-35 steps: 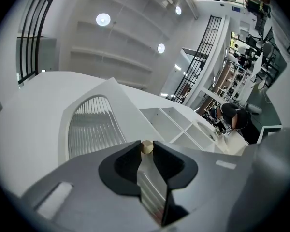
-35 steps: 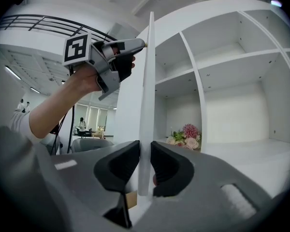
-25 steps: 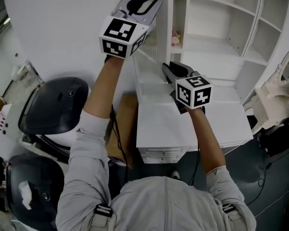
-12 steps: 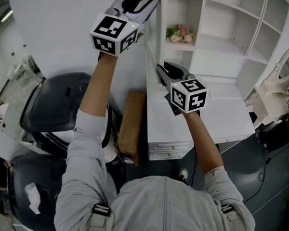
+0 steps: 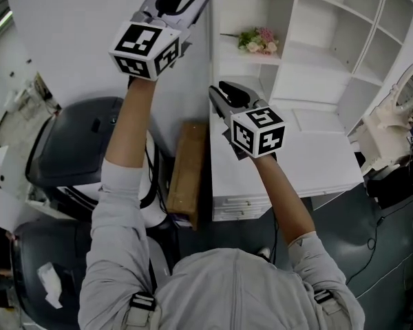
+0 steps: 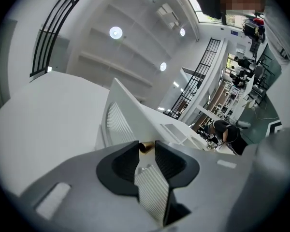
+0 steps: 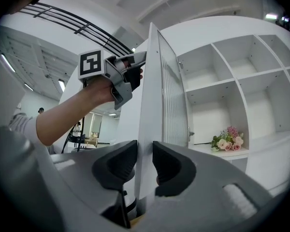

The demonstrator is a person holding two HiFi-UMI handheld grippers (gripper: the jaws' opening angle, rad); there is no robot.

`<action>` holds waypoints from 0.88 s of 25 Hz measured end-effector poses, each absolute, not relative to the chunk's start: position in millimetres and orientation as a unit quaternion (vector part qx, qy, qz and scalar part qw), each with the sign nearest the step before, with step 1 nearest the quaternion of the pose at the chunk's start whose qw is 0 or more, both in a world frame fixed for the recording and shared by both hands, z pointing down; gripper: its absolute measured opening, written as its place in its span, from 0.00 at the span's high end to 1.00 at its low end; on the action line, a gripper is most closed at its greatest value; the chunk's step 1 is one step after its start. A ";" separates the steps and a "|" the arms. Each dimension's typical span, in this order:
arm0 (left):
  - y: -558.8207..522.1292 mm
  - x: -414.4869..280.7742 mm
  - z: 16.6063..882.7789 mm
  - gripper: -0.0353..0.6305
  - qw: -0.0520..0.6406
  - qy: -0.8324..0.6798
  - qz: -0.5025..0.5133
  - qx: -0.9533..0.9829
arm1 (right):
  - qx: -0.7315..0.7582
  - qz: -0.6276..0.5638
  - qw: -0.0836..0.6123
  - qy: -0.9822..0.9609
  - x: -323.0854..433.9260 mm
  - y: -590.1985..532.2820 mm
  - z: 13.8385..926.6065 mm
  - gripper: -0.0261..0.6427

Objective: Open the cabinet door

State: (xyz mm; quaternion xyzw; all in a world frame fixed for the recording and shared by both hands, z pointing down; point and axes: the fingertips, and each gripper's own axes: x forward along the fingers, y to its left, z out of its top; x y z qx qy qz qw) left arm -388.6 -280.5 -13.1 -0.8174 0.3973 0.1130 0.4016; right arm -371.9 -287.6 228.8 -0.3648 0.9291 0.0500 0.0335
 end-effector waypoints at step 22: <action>-235.1 -306.8 92.6 0.92 0.369 0.453 0.039 -0.810 | -0.463 0.082 -0.014 0.883 -146.3 -280.5 247.8 0.96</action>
